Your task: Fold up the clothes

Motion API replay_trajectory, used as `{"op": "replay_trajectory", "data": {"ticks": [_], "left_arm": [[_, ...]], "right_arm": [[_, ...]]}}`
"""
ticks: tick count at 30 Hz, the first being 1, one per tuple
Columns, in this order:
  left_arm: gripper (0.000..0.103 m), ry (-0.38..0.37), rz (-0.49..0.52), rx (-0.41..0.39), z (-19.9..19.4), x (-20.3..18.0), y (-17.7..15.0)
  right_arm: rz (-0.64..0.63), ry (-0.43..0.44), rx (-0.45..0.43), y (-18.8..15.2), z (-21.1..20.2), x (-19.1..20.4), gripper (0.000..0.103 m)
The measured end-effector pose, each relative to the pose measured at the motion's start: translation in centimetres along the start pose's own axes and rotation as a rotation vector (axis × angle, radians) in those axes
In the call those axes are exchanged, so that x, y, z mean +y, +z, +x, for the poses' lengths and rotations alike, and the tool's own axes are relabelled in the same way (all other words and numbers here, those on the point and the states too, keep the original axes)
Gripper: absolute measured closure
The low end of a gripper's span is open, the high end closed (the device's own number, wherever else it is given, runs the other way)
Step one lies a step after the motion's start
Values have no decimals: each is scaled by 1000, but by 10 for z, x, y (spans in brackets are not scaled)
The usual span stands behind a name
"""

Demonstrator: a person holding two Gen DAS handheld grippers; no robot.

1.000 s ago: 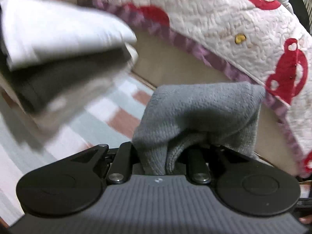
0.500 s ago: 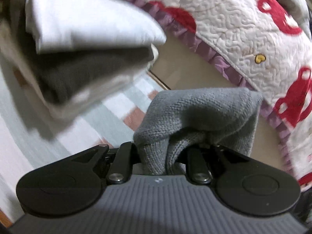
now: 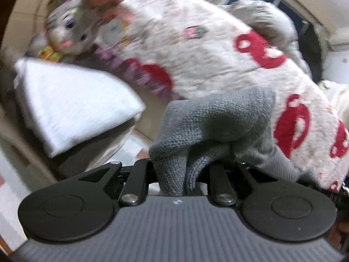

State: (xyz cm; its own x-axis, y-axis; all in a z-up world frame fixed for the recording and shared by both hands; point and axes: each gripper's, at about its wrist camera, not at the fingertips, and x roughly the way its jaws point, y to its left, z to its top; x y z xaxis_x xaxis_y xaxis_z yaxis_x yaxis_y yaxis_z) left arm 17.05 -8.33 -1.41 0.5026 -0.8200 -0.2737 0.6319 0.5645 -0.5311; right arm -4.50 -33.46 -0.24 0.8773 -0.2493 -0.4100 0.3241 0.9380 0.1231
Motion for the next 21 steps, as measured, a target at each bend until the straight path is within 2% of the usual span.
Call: {"op": "replay_trajectory", "data": {"ticks": [4, 7, 10, 11, 13, 14, 15, 16, 17, 18, 19, 20, 21], "left_arm": [[88, -96, 101, -23, -1, -46, 19], [88, -124, 165, -16, 2, -79, 45], [88, -64, 272, -67, 7, -105, 78], [88, -42, 268, -53, 21, -104, 83], [86, 1, 262, -26, 47, -102, 93], [83, 23, 258, -13, 61, -101, 97], [80, 52, 257, 4, 76, -99, 100], [68, 127, 276, 48, 98, -86, 91], [61, 198, 291, 92, 119, -74, 82], [61, 236, 283, 134, 126, -61, 65], [63, 275, 275, 177, 133, -49, 48], [63, 313, 266, 219, 139, -36, 32], [63, 343, 251, 260, 144, -24, 15]], "right_arm": [[-35, -80, -100, 35, -39, -5, 89], [-33, -145, -180, 66, -76, -14, 89], [-14, -149, -224, 96, -107, -21, 89], [2, -137, -223, 104, -113, -24, 90], [38, -87, -170, 114, -111, -33, 90], [55, -55, -133, 113, -104, -41, 85], [83, 14, -59, 107, -88, -51, 81], [141, 94, 29, 91, -66, -62, 78], [198, 174, 116, 76, -44, -73, 69], [251, 231, 193, 58, -22, -82, 62], [290, 199, 231, 36, -4, -88, 55], [315, 165, 270, 14, 13, -92, 55], [286, 126, 309, -4, 25, -92, 55]]}}
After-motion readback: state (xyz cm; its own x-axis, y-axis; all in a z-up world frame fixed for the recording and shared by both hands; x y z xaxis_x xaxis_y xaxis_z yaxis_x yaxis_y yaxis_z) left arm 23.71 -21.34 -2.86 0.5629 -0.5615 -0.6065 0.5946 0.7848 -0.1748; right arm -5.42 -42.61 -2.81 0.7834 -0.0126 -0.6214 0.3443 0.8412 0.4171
